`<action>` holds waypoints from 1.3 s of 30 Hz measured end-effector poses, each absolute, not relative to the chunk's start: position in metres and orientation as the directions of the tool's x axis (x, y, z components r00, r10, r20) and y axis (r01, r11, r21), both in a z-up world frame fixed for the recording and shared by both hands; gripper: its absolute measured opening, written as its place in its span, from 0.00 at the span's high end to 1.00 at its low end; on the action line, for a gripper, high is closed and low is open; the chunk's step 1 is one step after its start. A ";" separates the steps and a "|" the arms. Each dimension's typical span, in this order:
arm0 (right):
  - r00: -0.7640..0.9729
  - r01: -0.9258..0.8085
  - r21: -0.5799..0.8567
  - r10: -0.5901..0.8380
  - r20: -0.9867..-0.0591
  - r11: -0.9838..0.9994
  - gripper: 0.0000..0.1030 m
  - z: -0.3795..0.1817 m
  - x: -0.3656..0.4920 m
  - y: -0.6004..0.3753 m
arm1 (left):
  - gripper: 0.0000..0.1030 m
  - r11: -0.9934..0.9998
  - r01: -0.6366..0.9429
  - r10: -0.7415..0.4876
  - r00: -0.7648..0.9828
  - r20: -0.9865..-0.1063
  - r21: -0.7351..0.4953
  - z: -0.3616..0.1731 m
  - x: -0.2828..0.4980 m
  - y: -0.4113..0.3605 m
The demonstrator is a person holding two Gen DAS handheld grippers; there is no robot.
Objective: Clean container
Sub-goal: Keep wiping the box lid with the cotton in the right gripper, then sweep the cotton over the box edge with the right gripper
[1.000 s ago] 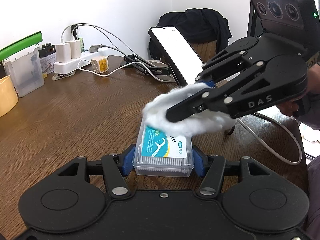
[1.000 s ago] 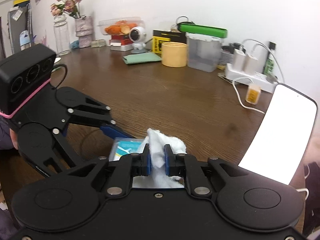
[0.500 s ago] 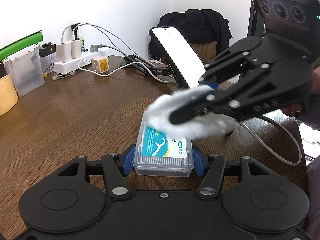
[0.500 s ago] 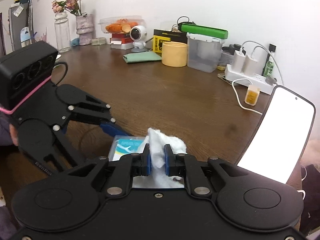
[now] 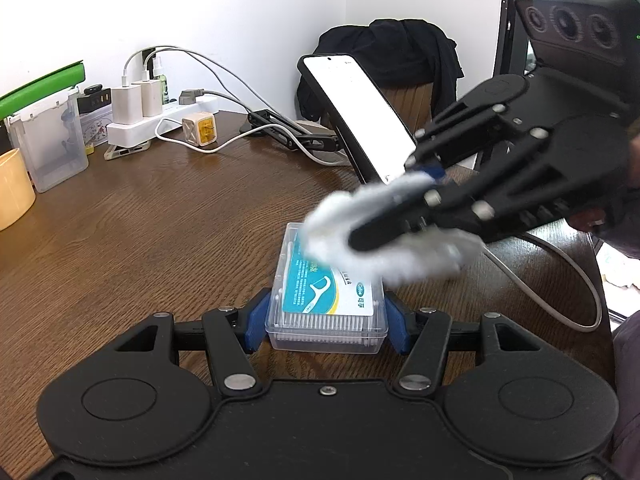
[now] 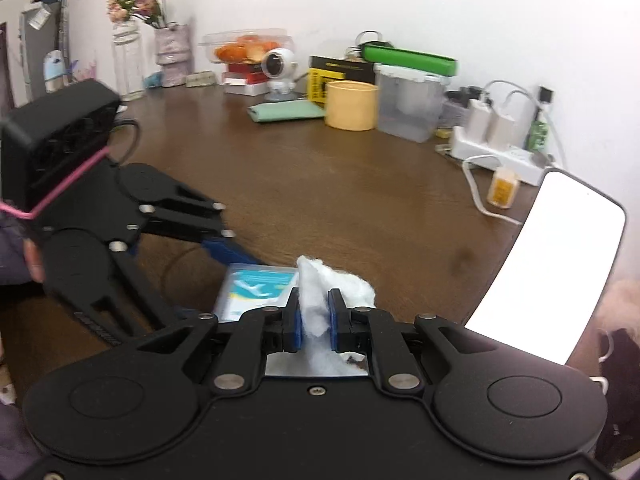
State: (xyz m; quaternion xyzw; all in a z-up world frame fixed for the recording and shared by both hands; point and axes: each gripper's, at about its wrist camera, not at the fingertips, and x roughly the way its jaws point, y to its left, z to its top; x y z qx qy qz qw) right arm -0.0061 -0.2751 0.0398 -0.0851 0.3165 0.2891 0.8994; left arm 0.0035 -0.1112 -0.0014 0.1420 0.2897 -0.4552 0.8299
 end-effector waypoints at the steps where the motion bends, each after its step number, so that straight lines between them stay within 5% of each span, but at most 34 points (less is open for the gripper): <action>1: 0.613 -0.597 0.050 0.496 -0.615 0.800 0.87 0.039 -0.007 -0.270 | 0.45 0.545 0.838 -0.673 0.418 -0.610 -0.028 -0.002 0.003 -0.111; 24: 0.672 -0.552 -0.034 0.420 -0.610 0.833 0.87 0.039 0.003 -0.265 | 0.45 0.543 0.839 -0.676 0.414 -0.609 -0.031 -0.002 0.000 -0.110; 31: 0.590 -0.636 0.043 0.521 -0.617 0.771 0.89 0.040 -0.006 -0.252 | 0.45 0.539 0.842 -0.679 0.409 -0.609 -0.035 -0.001 0.001 -0.110; 39: 0.685 -0.531 -0.050 0.394 -0.612 0.846 0.88 0.039 0.005 -0.268 | 0.45 0.538 0.842 -0.678 0.412 -0.609 -0.030 -0.001 -0.003 -0.112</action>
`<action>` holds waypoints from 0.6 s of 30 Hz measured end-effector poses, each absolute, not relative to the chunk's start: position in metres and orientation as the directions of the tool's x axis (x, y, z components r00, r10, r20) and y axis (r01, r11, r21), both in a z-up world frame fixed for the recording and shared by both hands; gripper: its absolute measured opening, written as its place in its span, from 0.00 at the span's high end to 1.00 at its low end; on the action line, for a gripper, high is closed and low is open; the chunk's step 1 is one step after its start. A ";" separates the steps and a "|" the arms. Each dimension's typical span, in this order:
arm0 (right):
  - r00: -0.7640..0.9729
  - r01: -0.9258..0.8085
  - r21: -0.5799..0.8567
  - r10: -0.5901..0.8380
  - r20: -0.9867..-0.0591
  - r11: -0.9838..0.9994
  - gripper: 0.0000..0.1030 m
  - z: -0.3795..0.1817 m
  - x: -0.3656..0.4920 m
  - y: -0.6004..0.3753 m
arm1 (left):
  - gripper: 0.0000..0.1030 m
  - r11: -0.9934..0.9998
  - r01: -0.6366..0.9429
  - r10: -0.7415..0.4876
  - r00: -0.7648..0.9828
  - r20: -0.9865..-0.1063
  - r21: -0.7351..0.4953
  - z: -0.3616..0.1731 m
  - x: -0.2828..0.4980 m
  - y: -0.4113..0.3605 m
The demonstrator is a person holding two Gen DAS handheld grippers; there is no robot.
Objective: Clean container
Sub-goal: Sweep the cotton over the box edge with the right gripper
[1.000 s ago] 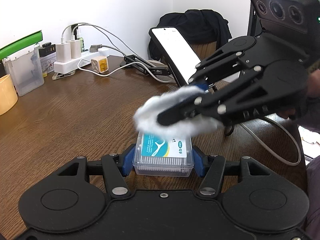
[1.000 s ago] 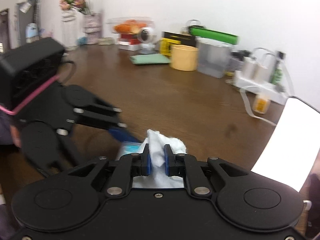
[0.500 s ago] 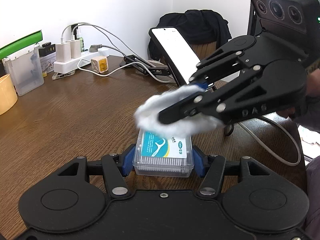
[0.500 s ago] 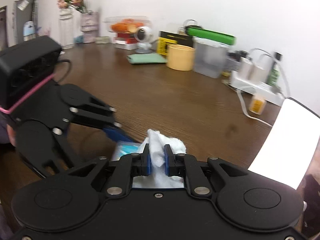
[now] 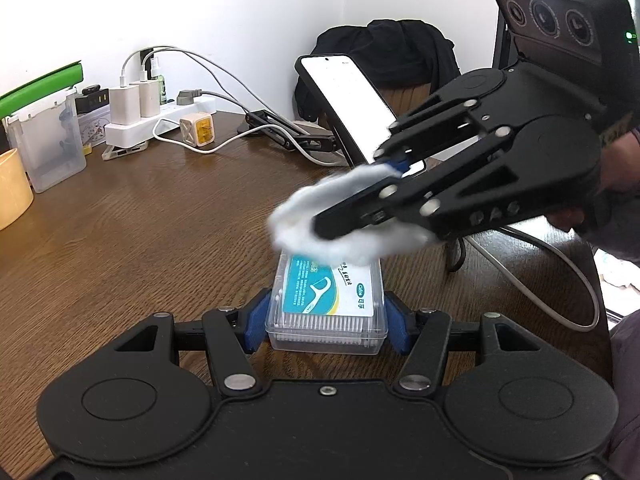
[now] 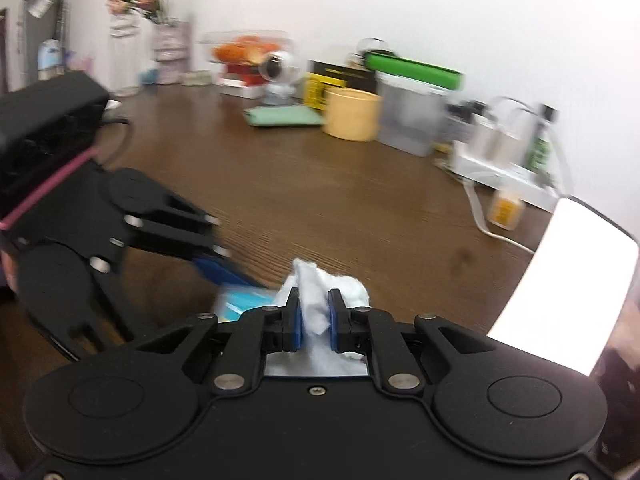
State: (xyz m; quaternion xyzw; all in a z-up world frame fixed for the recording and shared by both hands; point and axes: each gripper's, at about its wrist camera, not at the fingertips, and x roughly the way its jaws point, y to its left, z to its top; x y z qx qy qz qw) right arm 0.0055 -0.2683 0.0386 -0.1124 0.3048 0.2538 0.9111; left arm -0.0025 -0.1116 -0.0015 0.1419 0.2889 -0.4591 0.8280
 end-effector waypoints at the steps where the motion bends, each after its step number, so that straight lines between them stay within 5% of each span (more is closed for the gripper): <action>1: 0.678 -0.530 -0.039 0.396 -0.619 0.847 0.89 0.039 0.003 -0.273 | 0.45 0.536 0.843 -0.679 0.410 -0.609 -0.029 -0.001 -0.003 -0.112; 6: 0.599 -0.630 0.024 0.506 -0.620 0.776 0.90 0.041 -0.011 -0.254 | 0.45 0.536 0.844 -0.679 0.411 -0.609 -0.028 -0.001 -0.004 -0.112; 18: 0.633 -0.571 0.047 0.476 -0.610 0.820 0.89 0.040 -0.007 -0.266 | 0.45 0.535 0.844 -0.679 0.411 -0.609 -0.028 -0.001 -0.001 -0.111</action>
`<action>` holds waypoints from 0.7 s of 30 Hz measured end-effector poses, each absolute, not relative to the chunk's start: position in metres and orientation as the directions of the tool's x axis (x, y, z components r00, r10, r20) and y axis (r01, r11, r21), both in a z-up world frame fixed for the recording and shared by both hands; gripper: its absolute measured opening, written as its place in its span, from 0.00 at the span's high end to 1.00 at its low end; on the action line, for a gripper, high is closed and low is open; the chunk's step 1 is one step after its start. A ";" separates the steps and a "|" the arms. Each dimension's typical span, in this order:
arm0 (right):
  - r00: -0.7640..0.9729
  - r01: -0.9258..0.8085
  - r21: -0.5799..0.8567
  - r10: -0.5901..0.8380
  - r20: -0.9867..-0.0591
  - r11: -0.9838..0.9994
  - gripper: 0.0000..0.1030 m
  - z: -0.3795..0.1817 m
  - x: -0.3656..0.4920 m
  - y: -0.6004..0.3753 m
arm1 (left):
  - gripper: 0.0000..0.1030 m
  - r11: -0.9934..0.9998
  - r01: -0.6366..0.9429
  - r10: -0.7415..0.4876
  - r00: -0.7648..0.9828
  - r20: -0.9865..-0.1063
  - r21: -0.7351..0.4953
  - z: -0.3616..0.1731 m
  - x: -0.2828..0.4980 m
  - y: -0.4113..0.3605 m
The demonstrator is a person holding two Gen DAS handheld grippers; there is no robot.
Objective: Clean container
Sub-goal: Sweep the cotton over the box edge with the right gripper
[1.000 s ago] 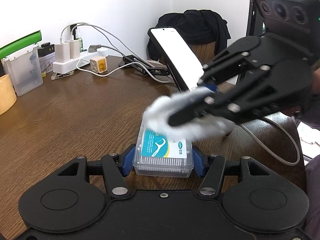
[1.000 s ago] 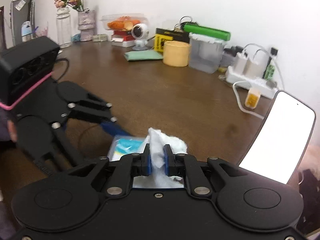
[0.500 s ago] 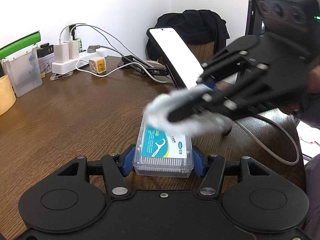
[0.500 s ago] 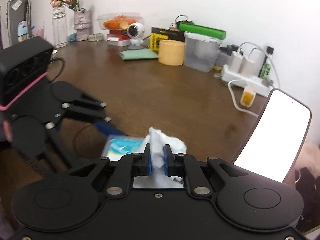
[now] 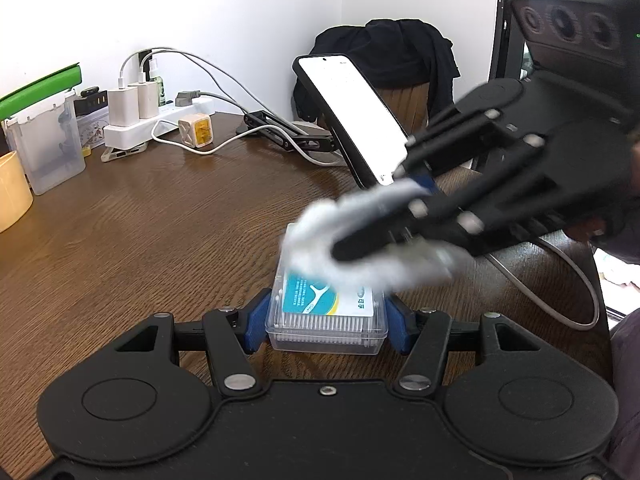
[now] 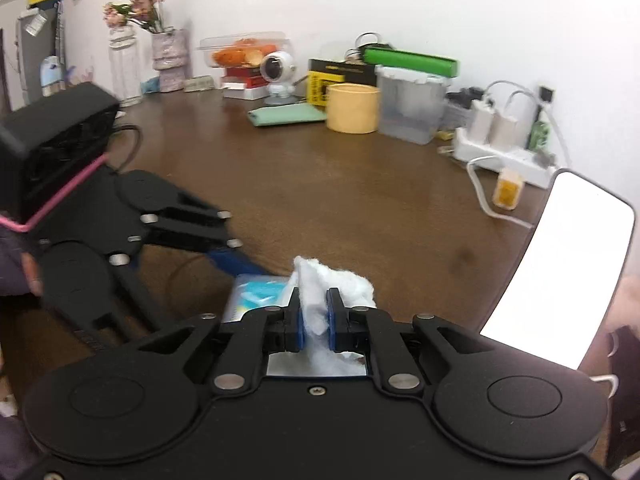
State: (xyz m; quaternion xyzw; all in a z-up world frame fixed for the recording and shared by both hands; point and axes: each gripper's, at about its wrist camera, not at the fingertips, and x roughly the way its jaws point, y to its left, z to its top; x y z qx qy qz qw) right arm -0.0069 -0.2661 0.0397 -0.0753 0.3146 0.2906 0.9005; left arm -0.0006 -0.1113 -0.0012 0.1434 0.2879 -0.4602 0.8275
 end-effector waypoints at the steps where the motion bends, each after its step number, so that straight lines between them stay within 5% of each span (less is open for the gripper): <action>1: 0.616 -0.590 0.064 0.500 -0.609 0.805 0.89 0.040 -0.009 -0.262 | 0.45 0.535 0.844 -0.679 0.410 -0.609 -0.028 -0.001 0.000 -0.111; 15: 0.680 -0.527 0.040 0.449 -0.580 0.849 0.85 0.037 -0.004 -0.270 | 0.45 0.532 0.846 -0.681 0.407 -0.609 -0.029 -0.001 0.005 -0.112; 21: 0.698 -0.535 0.053 0.476 -0.535 0.843 0.60 0.049 -0.009 -0.282 | 0.45 0.532 0.847 -0.681 0.407 -0.608 -0.028 -0.002 0.003 -0.112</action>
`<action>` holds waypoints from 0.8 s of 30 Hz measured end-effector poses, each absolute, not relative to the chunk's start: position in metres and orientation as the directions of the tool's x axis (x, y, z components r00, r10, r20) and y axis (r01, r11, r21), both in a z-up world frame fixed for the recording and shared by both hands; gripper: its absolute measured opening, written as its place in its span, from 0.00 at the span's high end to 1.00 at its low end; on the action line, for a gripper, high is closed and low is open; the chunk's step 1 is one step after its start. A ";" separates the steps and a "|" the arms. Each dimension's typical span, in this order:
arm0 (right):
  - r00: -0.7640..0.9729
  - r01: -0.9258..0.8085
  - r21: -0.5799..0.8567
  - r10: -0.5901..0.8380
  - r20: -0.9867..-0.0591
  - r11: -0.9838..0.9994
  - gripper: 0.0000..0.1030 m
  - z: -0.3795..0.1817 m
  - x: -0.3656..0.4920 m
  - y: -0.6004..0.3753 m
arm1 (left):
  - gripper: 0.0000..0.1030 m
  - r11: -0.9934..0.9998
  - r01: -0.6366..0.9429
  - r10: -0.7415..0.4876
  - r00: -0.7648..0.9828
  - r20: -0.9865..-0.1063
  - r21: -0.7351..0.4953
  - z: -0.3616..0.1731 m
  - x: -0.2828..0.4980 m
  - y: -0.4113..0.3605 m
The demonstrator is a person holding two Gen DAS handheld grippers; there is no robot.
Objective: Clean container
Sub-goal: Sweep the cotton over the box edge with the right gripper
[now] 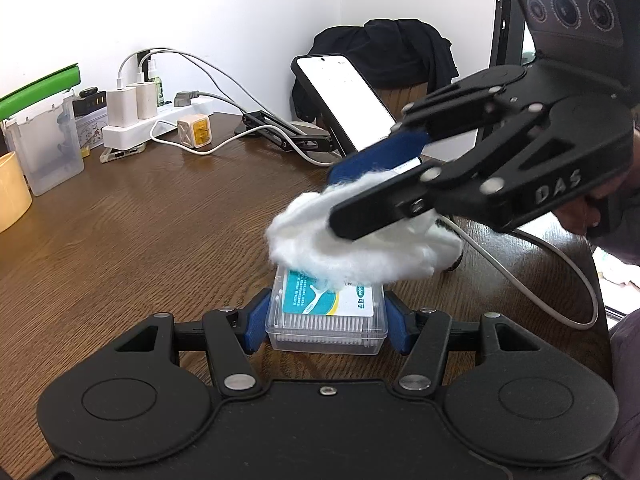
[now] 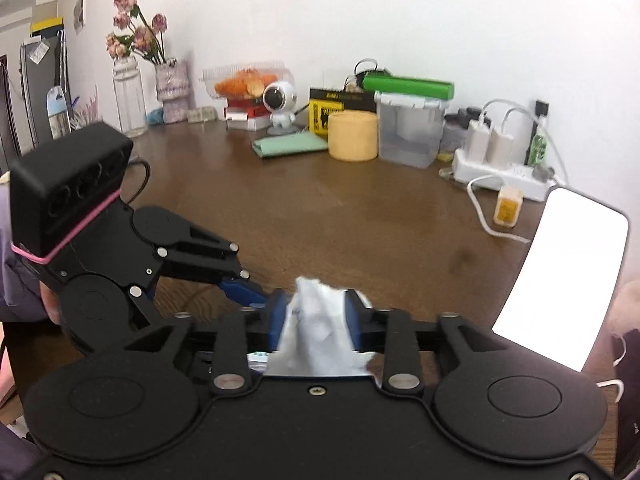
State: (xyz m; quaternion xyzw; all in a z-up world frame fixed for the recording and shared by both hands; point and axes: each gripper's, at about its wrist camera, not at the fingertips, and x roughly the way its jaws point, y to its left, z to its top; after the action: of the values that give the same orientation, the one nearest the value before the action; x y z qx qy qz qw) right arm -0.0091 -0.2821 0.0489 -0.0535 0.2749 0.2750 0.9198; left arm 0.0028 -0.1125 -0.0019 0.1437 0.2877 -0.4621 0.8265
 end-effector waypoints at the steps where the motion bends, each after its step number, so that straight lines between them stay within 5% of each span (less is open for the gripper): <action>1: 0.701 -0.532 0.046 0.470 -0.536 0.846 0.59 0.050 -0.010 -0.285 | 0.45 0.532 0.846 -0.681 0.407 -0.608 -0.029 -0.002 0.003 -0.113; 3: 0.699 -0.524 0.046 0.461 -0.547 0.850 0.59 0.047 -0.009 -0.289 | 0.45 0.532 0.846 -0.681 0.407 -0.608 -0.029 -0.002 0.003 -0.112; 6: 0.675 -0.529 0.071 0.470 -0.569 0.846 0.75 0.039 -0.007 -0.287 | 0.45 0.532 0.847 -0.681 0.407 -0.608 -0.028 -0.002 0.002 -0.112; 12: 0.665 -0.549 0.063 0.481 -0.572 0.833 0.88 0.033 -0.012 -0.277 | 0.45 0.532 0.846 -0.681 0.408 -0.608 -0.027 -0.002 0.000 -0.112; 24: 0.643 -0.616 0.053 0.541 -0.542 0.786 0.86 0.032 -0.016 -0.254 | 0.45 0.533 0.846 -0.680 0.409 -0.609 -0.027 -0.002 -0.001 -0.112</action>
State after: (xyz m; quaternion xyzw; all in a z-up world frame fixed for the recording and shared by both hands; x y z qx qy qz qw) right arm -0.0163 -0.2539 0.0321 -0.0680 0.2757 0.3199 0.9039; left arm -0.0013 -0.1119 -0.0017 0.1445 0.2877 -0.4614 0.8267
